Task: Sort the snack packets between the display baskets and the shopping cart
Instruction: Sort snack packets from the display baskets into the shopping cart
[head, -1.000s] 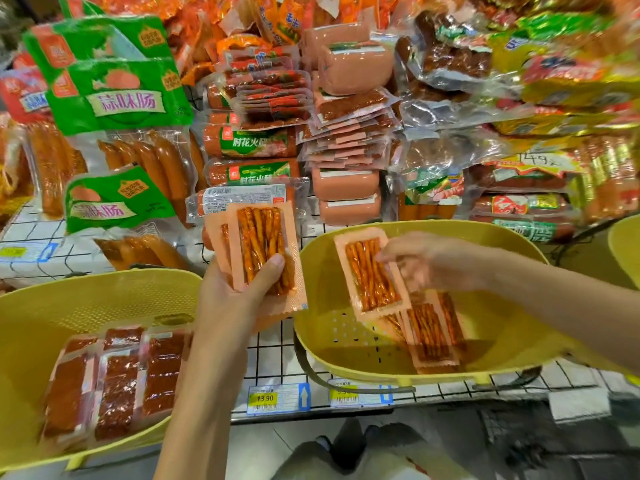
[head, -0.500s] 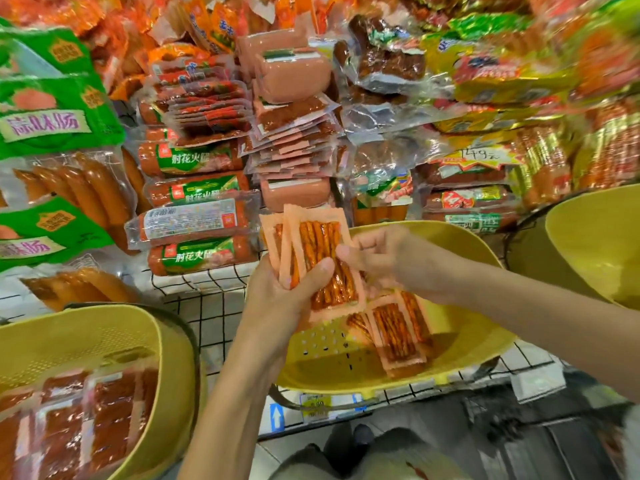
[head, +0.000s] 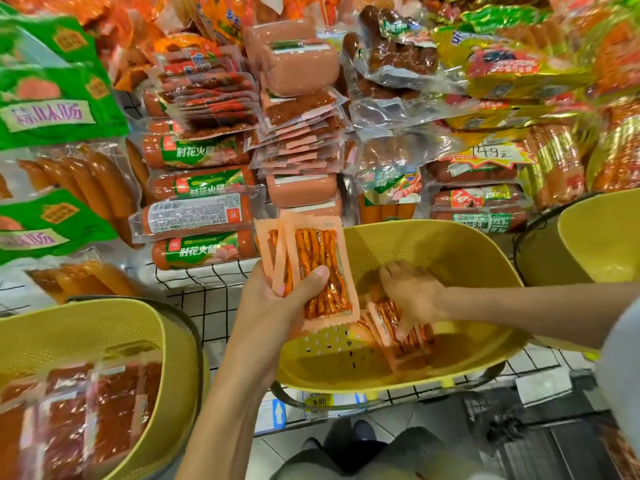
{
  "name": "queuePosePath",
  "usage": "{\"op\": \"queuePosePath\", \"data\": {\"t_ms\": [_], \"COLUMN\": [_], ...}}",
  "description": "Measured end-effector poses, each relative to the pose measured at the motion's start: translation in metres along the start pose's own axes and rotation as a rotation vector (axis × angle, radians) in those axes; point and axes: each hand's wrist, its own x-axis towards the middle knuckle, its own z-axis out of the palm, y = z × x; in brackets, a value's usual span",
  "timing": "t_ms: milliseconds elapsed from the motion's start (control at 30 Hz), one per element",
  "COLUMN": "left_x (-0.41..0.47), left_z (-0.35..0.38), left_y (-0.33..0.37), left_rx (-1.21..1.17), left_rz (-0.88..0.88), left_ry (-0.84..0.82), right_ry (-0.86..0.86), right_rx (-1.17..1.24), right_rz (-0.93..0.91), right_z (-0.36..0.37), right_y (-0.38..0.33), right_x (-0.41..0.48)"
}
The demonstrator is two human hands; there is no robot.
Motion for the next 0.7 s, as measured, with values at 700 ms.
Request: {"op": "queuePosePath", "data": {"t_ms": [700], "left_x": [-0.017], "left_z": [0.014], "left_y": [0.010], "left_rx": [0.123], "left_rz": [0.080], "left_ry": [-0.108], "right_ry": [0.572], "right_rx": [1.455], "right_rz": [-0.142], "right_z": [-0.067], "right_y": [-0.072], "right_x": [-0.076]}}
